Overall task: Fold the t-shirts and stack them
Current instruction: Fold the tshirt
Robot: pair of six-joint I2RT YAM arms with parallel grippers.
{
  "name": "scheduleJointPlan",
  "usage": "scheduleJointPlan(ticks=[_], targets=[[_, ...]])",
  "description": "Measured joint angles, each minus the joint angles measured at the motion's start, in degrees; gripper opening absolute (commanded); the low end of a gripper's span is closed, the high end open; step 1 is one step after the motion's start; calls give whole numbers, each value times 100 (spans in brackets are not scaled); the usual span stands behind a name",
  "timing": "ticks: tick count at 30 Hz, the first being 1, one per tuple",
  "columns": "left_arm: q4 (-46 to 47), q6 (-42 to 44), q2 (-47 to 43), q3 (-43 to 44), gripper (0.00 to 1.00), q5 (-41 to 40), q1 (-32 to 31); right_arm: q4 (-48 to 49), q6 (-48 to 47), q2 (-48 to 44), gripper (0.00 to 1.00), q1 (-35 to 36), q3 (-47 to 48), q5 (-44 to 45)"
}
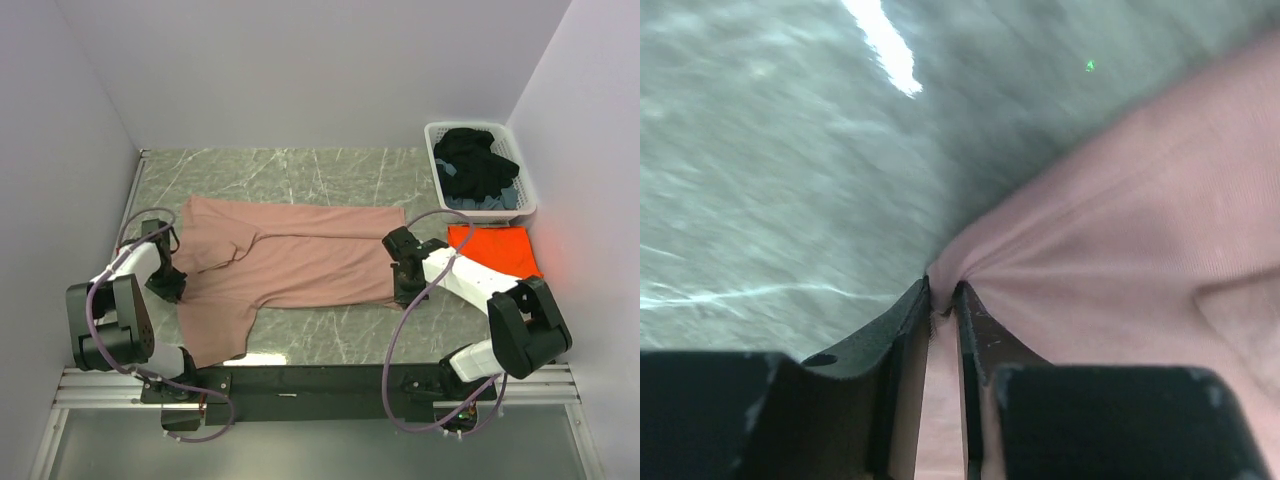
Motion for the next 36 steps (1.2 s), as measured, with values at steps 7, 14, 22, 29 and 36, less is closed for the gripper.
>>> scheduleJointPlan(ticks=[7, 14, 22, 29, 36], targets=[[-4, 59, -48, 0, 21, 52, 859, 87, -17, -184, 0, -376, -57, -160], [68, 131, 9, 0, 17, 264, 1045, 87, -15, -275, 14, -420, -210, -310], [4, 271, -195, 0, 54, 330, 1060, -282, 7, -852, 57, -439, -273, -636], [-186, 286, -1117, 389, 83, 354, 957, -111, 11, -1419, 53, -835, 350, -1025], [79, 358, -994, 1228, 75, 546, -273, 1281, 365, -874, 46, -1449, 354, -1690]])
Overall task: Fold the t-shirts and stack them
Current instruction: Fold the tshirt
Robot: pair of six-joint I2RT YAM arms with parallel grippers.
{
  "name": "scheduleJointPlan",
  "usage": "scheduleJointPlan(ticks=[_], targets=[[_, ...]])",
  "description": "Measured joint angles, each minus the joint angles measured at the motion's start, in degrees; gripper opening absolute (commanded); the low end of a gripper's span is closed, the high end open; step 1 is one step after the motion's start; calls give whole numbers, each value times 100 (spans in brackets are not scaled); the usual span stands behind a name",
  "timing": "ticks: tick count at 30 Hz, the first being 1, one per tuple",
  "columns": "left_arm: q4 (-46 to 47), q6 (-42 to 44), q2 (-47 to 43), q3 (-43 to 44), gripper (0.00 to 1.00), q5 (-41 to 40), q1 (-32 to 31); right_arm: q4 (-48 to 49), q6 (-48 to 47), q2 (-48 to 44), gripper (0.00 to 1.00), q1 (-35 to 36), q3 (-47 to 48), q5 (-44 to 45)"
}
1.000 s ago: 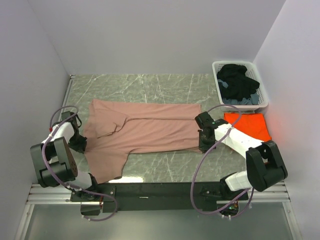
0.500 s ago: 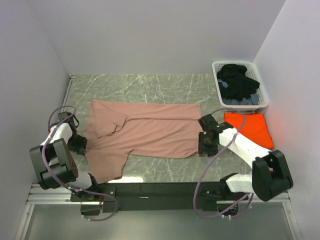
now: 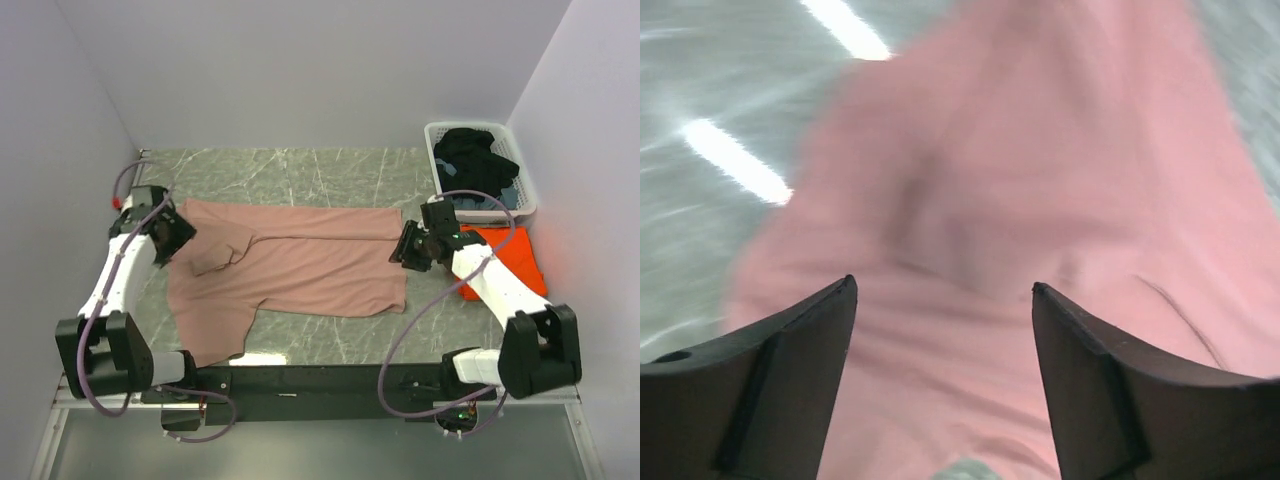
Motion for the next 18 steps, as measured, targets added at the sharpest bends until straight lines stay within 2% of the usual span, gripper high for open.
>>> scheduleJointPlan(ticks=[4, 9, 11, 18], targets=[[374, 79, 737, 437, 73, 417, -396, 887, 273, 754, 45, -184, 31, -476], [706, 164, 1718, 754, 72, 697, -400, 1589, 553, 1657, 45, -348, 382, -859], [807, 214, 2111, 907, 69, 743, -400, 1928, 680, 1971, 45, -389, 527, -970], [960, 254, 3526, 1954, 63, 857, -400, 2514, 1036, 3390, 42, -511, 1379, -1143]])
